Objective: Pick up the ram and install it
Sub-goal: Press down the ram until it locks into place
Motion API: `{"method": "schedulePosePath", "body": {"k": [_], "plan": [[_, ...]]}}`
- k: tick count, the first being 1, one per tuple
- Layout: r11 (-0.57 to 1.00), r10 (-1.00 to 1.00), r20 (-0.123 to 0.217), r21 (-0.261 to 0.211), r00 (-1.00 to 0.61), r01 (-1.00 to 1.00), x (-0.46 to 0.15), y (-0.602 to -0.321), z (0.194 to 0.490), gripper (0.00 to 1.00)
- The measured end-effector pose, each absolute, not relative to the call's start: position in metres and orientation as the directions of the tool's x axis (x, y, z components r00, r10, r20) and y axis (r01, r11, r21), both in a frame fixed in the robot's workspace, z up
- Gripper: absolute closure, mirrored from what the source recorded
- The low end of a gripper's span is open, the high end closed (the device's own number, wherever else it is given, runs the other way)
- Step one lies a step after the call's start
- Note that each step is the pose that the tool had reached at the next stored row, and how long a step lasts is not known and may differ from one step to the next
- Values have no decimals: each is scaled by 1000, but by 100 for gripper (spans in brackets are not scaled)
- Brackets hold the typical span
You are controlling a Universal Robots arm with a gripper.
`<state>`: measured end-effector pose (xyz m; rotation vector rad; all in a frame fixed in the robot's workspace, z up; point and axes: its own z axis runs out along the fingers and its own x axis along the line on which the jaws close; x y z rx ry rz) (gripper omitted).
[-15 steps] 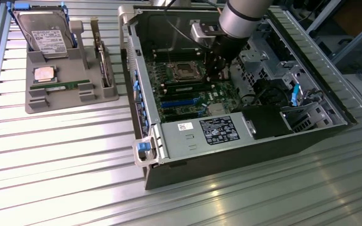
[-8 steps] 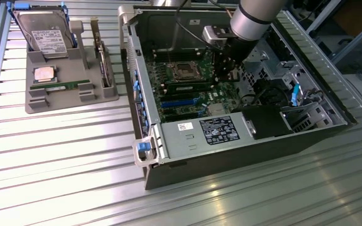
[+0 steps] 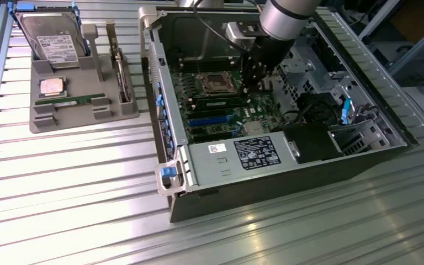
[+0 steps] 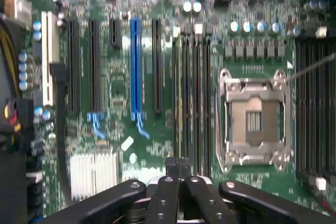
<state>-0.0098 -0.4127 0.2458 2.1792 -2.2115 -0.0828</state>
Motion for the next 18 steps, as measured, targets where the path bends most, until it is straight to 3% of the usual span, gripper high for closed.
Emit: {"method": "schedulePosePath", "body": {"k": [12,18], "plan": [[14,-1000,-12,63,-15,-998,-94,-413,236,89],[14,-1000,-11,63,-15,-998,-98,-413,230,89]]}}
